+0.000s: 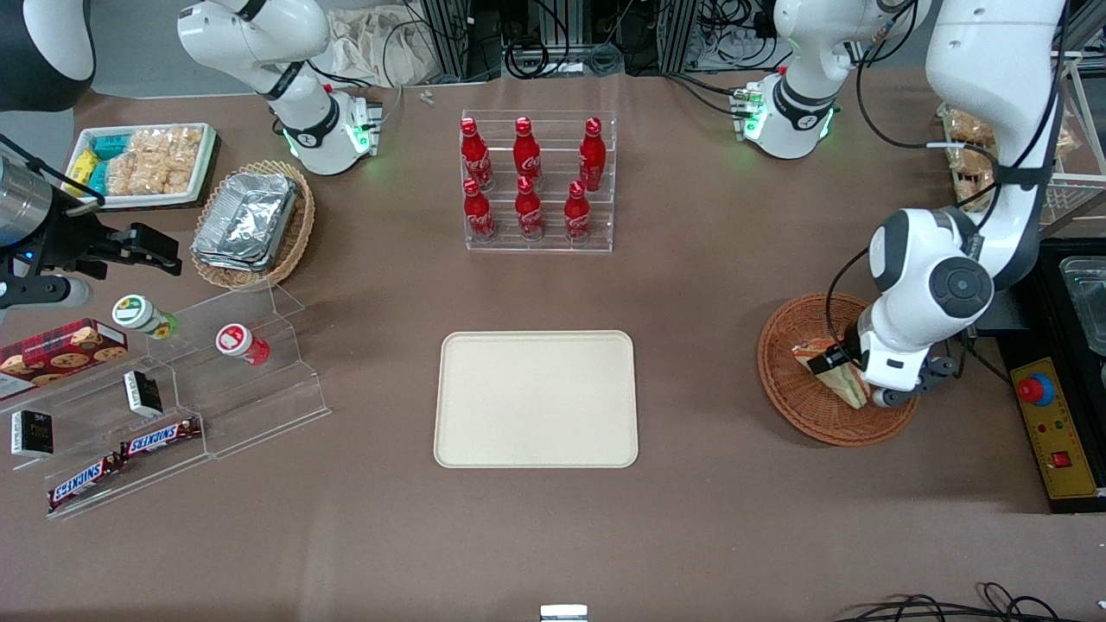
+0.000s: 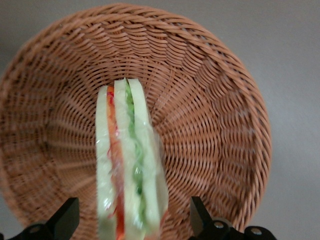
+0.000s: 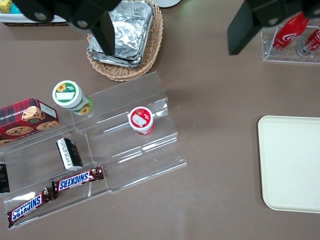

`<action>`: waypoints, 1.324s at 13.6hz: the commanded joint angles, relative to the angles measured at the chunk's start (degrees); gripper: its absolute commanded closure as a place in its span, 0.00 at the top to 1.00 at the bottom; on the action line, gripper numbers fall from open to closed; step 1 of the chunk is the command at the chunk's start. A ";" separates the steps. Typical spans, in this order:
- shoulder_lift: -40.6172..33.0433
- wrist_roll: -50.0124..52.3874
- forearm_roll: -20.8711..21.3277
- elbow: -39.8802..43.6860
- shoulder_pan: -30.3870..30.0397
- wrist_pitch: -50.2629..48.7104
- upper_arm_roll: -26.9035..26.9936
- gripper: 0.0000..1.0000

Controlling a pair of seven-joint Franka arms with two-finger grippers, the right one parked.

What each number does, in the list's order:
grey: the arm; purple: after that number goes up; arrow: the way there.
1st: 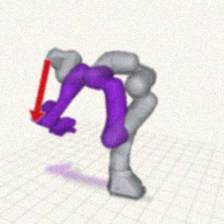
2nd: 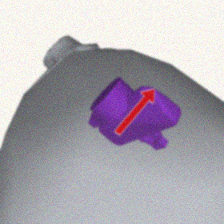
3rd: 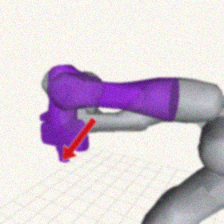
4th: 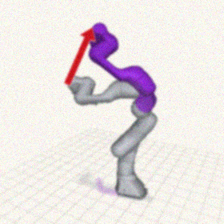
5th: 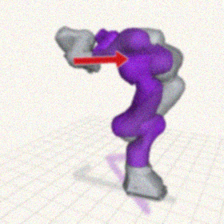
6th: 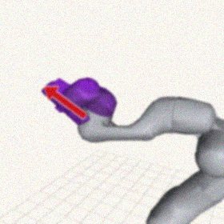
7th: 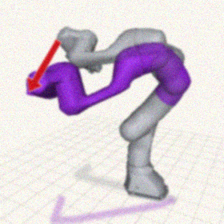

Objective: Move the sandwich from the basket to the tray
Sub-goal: 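Close the left gripper on the sandwich's crust edge, then lift the sandwich out of the basket and carry it to the cream tray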

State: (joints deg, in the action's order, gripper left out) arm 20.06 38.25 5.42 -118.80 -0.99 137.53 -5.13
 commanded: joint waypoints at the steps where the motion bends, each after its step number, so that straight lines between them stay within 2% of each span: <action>1: 2.08 4.20 1.34 -0.12 -0.76 3.09 -0.32 1.00; 2: 2.87 4.21 1.34 -0.12 -1.20 4.40 -0.32 1.00; 3: 3.40 4.29 1.34 0.15 -1.90 5.02 -0.32 0.94; 4: 3.58 5.16 1.34 0.41 -2.17 5.03 -0.32 0.75; 5: 3.76 5.95 1.34 0.59 -2.35 5.03 -0.32 0.47; 6: 3.93 5.96 1.34 0.59 -2.52 5.03 -0.32 0.24; 8: 3.15 6.05 1.43 0.59 -2.61 4.77 -0.32 0.07; 10: -0.70 6.75 1.26 0.59 -2.53 1.28 -0.58 0.00; 13: -6.43 6.32 0.29 7.93 0.01 -15.66 -3.37 0.00; 15: -5.39 6.67 0.11 15.14 0.46 -22.28 -9.68 0.00; 18: -3.89 5.97 0.46 17.46 0.64 -22.49 -18.66 0.00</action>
State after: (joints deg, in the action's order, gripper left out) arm 13.51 44.48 5.38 -103.28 -0.19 115.40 -19.95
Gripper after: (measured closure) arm 0.714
